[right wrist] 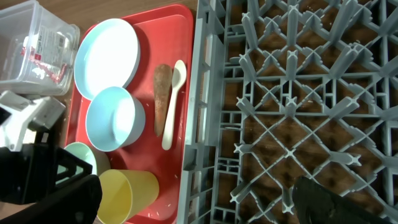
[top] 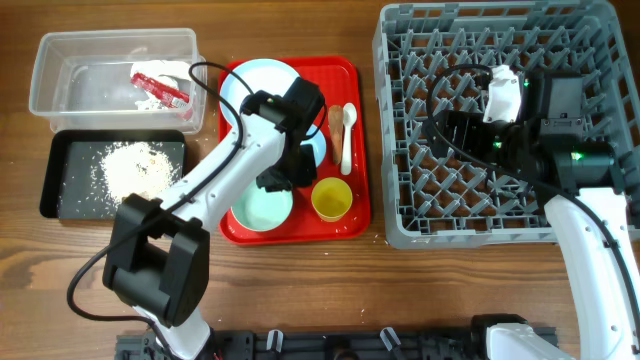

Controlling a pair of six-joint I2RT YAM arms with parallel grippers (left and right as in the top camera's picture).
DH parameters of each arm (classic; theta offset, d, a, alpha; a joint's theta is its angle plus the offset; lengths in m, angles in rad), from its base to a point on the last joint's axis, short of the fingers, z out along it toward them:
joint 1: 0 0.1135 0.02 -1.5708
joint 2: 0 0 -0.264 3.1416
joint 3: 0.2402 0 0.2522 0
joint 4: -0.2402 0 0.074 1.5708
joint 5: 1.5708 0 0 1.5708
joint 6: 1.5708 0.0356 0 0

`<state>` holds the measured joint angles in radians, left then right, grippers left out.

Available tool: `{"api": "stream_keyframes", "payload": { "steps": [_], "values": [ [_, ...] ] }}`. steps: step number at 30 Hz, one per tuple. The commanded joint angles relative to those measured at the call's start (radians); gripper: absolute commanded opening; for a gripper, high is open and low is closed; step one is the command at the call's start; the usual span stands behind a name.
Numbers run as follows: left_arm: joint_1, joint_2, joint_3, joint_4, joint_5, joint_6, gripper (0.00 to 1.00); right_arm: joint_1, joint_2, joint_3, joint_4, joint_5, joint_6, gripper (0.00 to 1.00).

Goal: Sort waste into correct bins and load items into the dishwasher rack
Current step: 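Set the green bowl back on the red tray and release, then grasp the yellow cup with the left gripper and lift it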

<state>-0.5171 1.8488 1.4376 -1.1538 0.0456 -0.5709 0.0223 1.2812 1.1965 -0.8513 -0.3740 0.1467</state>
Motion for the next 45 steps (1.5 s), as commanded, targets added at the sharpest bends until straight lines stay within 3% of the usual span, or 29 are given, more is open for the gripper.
{"api": "stream_keyframes", "payload": {
  "steps": [1,6,8,13,21,31,38,41,43,45],
  "values": [
    [-0.002,-0.026,0.074,0.030,-0.009,0.047,0.40,-0.003,0.005,0.019,0.002,-0.017,0.013,1.00],
    [-0.003,-0.026,0.090,0.101,0.092,0.341,0.50,-0.003,0.005,0.019,0.003,-0.017,0.013,1.00],
    [-0.003,-0.026,0.090,0.103,0.108,0.387,0.50,-0.003,0.005,0.019,0.002,-0.016,0.013,1.00],
    [-0.010,-0.025,0.084,0.087,0.107,0.370,0.46,-0.003,0.005,0.019,0.002,-0.016,0.013,1.00],
    [-0.026,-0.025,0.041,0.026,0.099,0.199,0.45,-0.003,0.005,0.019,0.002,-0.017,0.013,1.00],
    [-0.032,-0.024,0.013,0.019,0.100,0.143,0.45,-0.003,0.005,0.019,0.005,-0.016,0.013,1.00],
    [-0.110,-0.020,-0.049,0.076,0.087,0.109,0.44,-0.003,0.005,0.019,0.008,-0.016,0.013,1.00],
    [-0.123,-0.020,-0.053,0.086,0.058,0.082,0.40,-0.003,0.005,0.019,0.007,-0.016,0.013,1.00],
    [-0.122,-0.020,-0.053,0.089,0.050,0.079,0.28,-0.003,0.005,0.019,0.005,-0.017,0.013,1.00],
    [-0.119,-0.020,-0.053,0.089,0.050,0.079,0.09,-0.003,0.005,0.019,0.005,-0.017,0.013,1.00]
  ]
}}
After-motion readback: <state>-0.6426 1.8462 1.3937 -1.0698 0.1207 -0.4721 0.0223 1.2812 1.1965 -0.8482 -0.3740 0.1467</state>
